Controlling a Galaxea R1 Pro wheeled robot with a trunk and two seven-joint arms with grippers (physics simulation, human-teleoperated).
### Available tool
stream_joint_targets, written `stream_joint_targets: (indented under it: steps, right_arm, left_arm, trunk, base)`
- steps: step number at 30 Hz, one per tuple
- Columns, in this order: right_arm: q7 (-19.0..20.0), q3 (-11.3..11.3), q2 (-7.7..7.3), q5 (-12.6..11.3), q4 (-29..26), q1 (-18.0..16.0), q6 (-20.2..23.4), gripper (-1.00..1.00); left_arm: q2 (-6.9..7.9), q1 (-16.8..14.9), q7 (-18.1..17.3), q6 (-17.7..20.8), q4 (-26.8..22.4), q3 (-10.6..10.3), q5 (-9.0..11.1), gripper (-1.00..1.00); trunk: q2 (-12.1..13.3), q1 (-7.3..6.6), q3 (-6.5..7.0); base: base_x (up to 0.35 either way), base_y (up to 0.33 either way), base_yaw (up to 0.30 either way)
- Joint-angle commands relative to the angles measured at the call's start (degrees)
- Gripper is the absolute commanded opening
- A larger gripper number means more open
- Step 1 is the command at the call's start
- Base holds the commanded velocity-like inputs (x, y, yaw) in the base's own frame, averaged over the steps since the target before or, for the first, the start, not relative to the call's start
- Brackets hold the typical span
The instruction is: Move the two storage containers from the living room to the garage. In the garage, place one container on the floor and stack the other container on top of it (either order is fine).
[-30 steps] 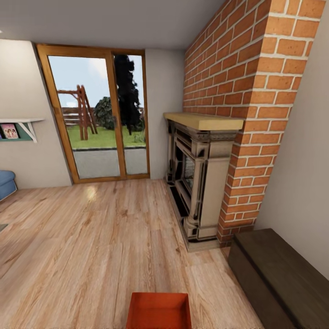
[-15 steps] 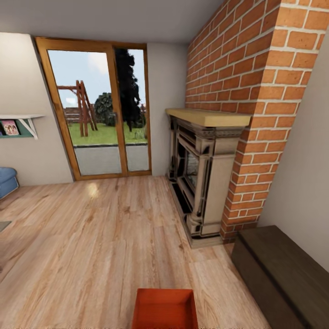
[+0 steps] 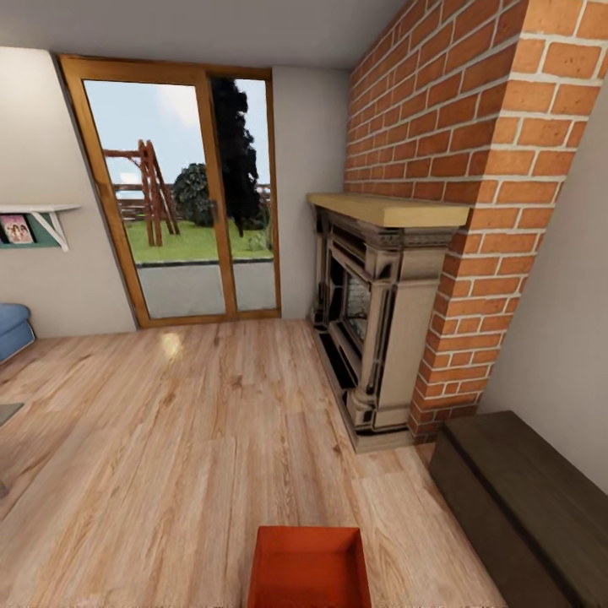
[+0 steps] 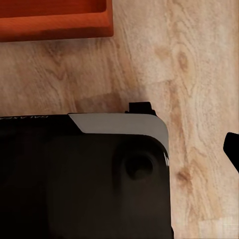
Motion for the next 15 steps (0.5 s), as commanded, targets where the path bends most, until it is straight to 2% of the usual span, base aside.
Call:
stream_joint_targets:
  steps: [1,15]
  right_arm:
    - [0.2,0.4,0.03,-0.6,0.2,-0.1,-0.3,1.0]
    - [0.2,0.4,0.03,-0.6,0.2,-0.1,-0.3,1.0]
  left_arm:
    - [0.0,0.0,-0.2,-0.2,0.1,0.3,0.5,1.0]
    - [0.0,0.0,-0.2,-0.1,0.1,0.3,0.5,1.0]
  trunk:
    - [0.0,0.0,-0.16]
    - [0.0,0.0,-1.43]
  base:
    - [0.0,0.0,0.0]
    - [0.0,0.0,0.0]
